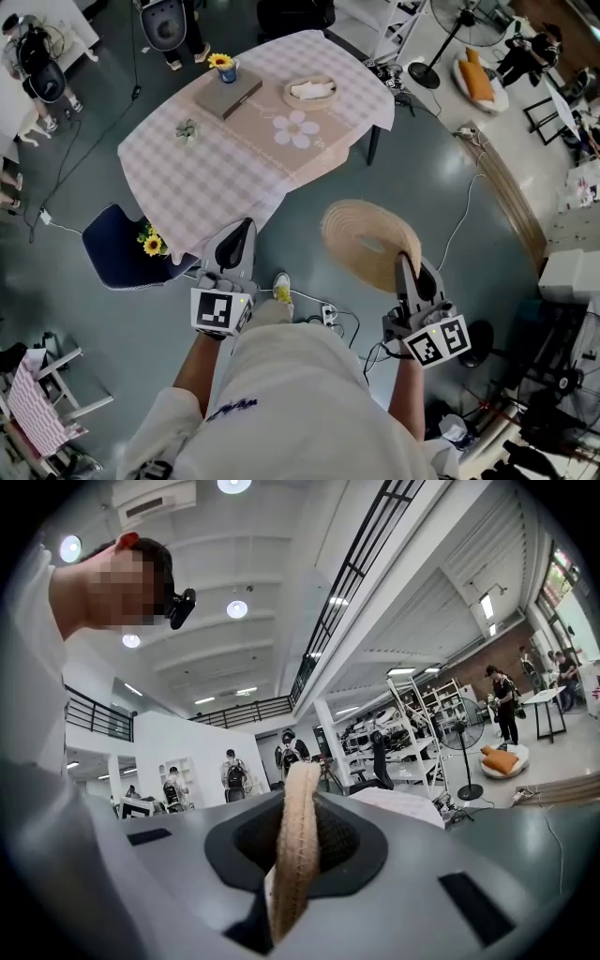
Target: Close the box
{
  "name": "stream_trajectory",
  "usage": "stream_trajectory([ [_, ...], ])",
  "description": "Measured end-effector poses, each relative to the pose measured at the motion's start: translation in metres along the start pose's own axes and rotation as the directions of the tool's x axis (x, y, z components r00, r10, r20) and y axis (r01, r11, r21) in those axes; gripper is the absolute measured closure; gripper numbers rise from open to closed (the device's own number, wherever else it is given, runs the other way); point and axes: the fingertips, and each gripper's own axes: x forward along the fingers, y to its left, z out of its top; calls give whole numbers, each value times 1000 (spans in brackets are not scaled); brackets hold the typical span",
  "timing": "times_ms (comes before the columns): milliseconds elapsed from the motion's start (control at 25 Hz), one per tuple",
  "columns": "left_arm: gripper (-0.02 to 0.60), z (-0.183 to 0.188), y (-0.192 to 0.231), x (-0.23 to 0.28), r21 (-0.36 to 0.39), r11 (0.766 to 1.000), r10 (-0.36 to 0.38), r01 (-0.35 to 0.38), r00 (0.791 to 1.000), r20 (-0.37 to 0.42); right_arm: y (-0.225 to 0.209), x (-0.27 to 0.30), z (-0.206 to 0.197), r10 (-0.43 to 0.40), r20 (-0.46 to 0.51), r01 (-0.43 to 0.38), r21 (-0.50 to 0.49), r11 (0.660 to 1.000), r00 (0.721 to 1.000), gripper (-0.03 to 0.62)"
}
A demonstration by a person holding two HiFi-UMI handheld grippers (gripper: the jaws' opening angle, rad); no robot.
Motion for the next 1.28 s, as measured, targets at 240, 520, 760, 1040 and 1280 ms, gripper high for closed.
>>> stream_trajectory([
  [240,580,3,27,28,-9,999,-31,31,999,14,-5,37,6,-26,18,26,17,1000,999,551],
  [520,580,4,56,54,-11,998,-69,69,998,16,-2,70,7,-61,18,61,17,998,998,551],
  [760,580,-2,68,70,-27,995,-98,98,995,2,-1,83,5,-90,2,90,20,996,996,550],
  [1040,580,-9,74,91,-39,992,-118,117,993,-7,-13,98,4,-112,-3,112,23,993,994,549],
  [1280,580,-8,75,115,-35,994,-109,108,994,-12,-33,115,7,-99,-5,99,30,995,995,549],
])
